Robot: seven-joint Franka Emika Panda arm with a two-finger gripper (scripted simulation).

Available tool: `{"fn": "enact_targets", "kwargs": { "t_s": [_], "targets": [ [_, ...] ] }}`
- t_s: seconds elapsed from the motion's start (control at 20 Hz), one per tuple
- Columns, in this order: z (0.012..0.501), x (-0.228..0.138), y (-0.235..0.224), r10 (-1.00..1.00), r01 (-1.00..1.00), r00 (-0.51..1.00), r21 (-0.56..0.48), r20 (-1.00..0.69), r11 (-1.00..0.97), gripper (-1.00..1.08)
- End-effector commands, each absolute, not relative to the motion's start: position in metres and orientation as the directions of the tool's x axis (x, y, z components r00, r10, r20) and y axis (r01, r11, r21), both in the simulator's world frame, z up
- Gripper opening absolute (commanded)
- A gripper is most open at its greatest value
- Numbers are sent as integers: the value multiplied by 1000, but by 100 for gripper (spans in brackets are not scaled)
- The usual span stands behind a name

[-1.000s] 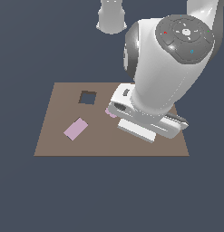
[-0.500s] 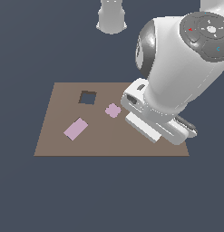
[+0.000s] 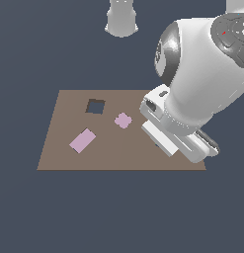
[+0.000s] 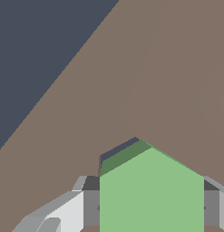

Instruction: Insert a designated object into the corresponding slot on a board.

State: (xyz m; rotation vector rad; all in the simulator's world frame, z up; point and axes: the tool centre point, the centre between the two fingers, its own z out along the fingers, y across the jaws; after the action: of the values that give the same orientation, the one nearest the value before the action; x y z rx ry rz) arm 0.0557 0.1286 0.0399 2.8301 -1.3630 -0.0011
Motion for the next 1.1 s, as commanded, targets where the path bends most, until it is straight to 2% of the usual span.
{"fn": "enact_targets", "kwargs": {
  "t_s": [0.0, 0.65, 0.7, 1.05],
  "targets": [
    [40, 57, 130, -796, -796, 605, 0, 0, -605, -100],
    [30, 58, 131, -805, -805, 594, 0, -1, -594, -100],
    [30, 58, 131, -805, -805, 594, 0, -1, -594, 100],
    [30, 58, 131, -805, -805, 594, 0, -1, -594, 100]
  ]
}}
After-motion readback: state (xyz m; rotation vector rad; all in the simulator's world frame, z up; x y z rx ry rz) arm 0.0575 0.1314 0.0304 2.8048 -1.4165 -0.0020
